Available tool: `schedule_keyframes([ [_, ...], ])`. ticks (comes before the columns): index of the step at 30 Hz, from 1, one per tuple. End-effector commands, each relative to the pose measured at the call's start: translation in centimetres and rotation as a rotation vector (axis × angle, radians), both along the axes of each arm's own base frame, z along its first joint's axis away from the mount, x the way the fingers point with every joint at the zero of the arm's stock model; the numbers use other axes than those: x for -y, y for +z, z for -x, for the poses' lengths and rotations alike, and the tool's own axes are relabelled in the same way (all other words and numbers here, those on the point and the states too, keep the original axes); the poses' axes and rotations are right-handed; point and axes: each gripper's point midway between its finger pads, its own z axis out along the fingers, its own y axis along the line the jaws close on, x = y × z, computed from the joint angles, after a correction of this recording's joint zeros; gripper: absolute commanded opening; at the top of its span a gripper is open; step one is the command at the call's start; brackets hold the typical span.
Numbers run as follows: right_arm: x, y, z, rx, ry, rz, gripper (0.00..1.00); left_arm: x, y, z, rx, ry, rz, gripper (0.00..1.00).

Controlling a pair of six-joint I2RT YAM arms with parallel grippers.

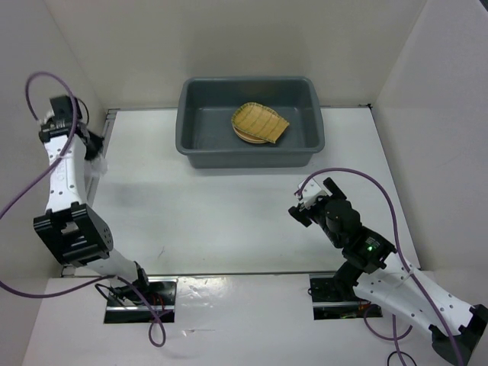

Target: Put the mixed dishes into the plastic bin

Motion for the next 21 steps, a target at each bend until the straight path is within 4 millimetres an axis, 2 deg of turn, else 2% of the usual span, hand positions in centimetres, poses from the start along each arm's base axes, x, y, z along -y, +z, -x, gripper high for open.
schedule_keyframes([
  [1, -0.1, 0.0, 0.0, 0.009, -0.005, -0.018, 0.98, 3.9, 12.4, -7.5, 0.437, -0.216, -0.006, 0.0],
  [3, -0.3, 0.0, 0.1, 0.007, 0.003, -0.02, 0.98, 6.0, 18.6, -9.7, 0.62, -0.251, -0.047, 0.0],
  [4, -0.3, 0.0, 0.1, 0.007, 0.004, -0.02, 0.98, 8.3, 19.6, -11.2, 0.664, -0.31, -0.044, 0.0],
  [5, -0.3, 0.0, 0.1, 0.007, 0.004, -0.02, 0.98, 9.7, 20.5, -12.3, 0.7, -0.35, -0.035, 0.0],
  [6, -0.1, 0.4, 0.0, 0.022, -0.005, -0.031, 0.98, 11.1, 20.7, -13.3, 0.702, -0.426, -0.036, 0.0],
  [7, -0.1, 0.4, 0.0, 0.022, -0.005, -0.031, 0.98, 13.8, 20.4, -15.1, 0.672, -0.509, -0.021, 0.0],
  [8, -0.1, 0.6, 0.1, 0.03, -0.005, -0.038, 0.98, 15.3, 20.1, -16.0, 0.648, -0.563, -0.027, 0.0],
  [9, -0.1, 0.6, 0.1, 0.03, -0.005, -0.038, 0.98, 16.7, 17.1, -18.2, 0.567, -0.644, -0.043, 0.0],
  [10, -0.1, 0.6, 0.1, 0.03, -0.005, -0.038, 0.98, 18.4, 19.5, -18.4, 0.596, -0.701, -0.08, 0.0],
  [11, -0.1, 0.6, 0.1, 0.03, -0.005, -0.038, 0.98, 21.8, 19.7, -18.8, 0.592, -0.785, -0.089, 0.0],
  [12, 0.0, 0.8, 0.1, 0.036, -0.005, -0.045, 0.98, 23.4, 16.5, -20.8, 0.52, -0.839, -0.104, 0.0],
  [14, 0.0, 0.8, 0.1, 0.036, -0.005, -0.045, 0.98, 27.5, 17.1, -21.1, 0.571, -0.913, -0.07, 0.0],
  [15, 0.0, 0.8, 0.1, 0.036, -0.005, -0.045, 0.98, 28.6, 14.4, -22.1, 0.513, -0.927, -0.082, 0.0],
  [16, 0.0, 0.8, 0.1, 0.036, -0.005, -0.045, 0.98, 29.7, 13.9, -22.3, 0.508, -0.934, -0.094, 0.0],
  [17, 0.0, 0.9, 0.1, 0.039, -0.002, -0.037, 0.98, 31.3, 11.7, -22.7, 0.463, -0.952, -0.113, 0.0],
  [19, 0.1, 0.7, 0.2, 0.039, -0.002, -0.037, 0.98, 32.3, 9.5, -23.0, 0.408, -0.957, -0.153, 0.0],
  [20, 0.0, 0.8, 0.1, 0.046, -0.002, -0.043, 0.98, 33.4, 7.1, -23.3, 0.364, -0.968, -0.16, 0.0],
  [21, 0.0, 0.8, 0.1, 0.046, -0.002, -0.043, 0.98, 33.5, 6.1, -23.6, 0.348, -0.956, -0.184, 0.0],
])
